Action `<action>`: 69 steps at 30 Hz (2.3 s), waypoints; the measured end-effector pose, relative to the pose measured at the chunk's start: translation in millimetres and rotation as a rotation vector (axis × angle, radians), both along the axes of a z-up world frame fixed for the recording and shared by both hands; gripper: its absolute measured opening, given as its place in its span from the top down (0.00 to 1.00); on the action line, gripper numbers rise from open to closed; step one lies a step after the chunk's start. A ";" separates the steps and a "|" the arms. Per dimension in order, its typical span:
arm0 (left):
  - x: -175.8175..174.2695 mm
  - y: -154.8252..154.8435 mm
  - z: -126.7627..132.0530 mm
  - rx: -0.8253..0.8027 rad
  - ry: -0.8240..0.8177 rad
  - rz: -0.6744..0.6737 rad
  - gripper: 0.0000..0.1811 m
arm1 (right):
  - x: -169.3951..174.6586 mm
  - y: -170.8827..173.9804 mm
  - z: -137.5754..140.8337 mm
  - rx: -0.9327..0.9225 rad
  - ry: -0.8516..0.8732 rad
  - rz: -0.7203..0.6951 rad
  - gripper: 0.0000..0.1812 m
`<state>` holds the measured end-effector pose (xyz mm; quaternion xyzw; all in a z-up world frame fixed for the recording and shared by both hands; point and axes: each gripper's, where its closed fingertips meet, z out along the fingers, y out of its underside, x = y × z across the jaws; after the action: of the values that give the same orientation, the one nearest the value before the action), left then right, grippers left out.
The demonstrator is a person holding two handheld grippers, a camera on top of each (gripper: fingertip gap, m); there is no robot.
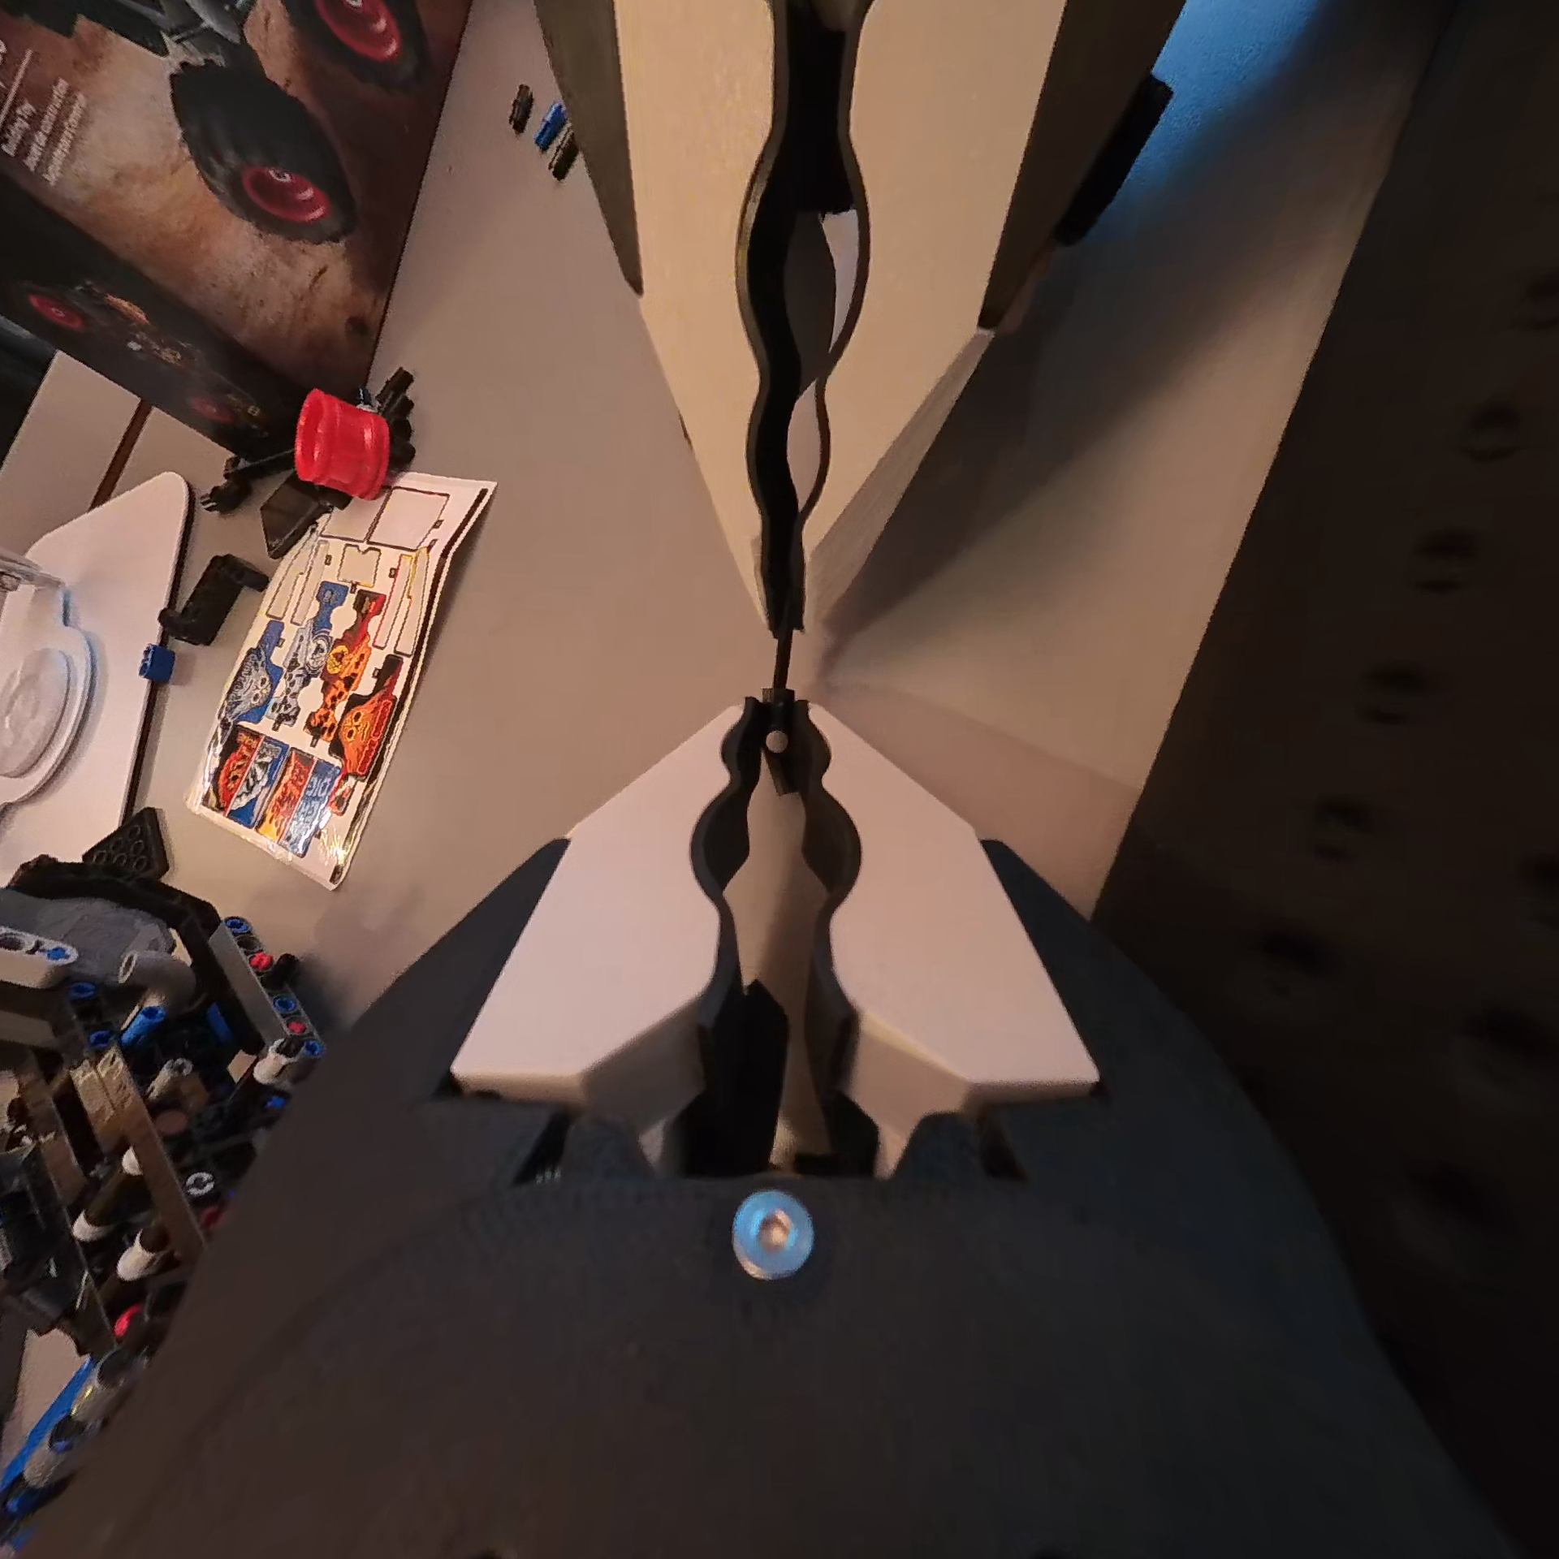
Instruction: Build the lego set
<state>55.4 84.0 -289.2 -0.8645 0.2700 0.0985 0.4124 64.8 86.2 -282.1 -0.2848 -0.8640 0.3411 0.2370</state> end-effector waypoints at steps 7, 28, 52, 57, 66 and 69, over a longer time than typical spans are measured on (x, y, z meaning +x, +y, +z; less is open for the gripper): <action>0.8 -0.8 -0.9 -0.005 -0.021 -0.007 0.97 | 0.5 0.1 -2.4 -0.004 -0.008 0.004 1.00; 1.4 -1.7 -2.8 -0.024 -0.099 -0.021 0.97 | -3.5 5.8 -10.3 0.133 0.012 0.025 1.00; 8.7 -4.5 -3.2 -0.022 -0.114 -0.078 0.97 | 0.0 2.5 -10.8 0.119 -0.012 0.053 1.00; 12.5 -4.6 6.1 0.021 -0.154 -0.091 0.97 | 3.3 1.9 -10.8 0.094 -0.017 0.055 1.00; 9.8 -4.3 3.3 0.005 -0.149 -0.065 0.97 | 1.9 2.1 -11.4 0.108 -0.015 0.038 1.00; 9.5 -4.3 -1.0 -0.013 -0.125 -0.062 0.97 | 0.8 -1.5 -11.6 0.127 -0.011 0.045 1.00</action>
<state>64.9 79.7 -290.2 -0.8628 0.2711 0.0298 0.4258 65.5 84.7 -293.7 -0.2517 -0.8913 0.2892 0.2421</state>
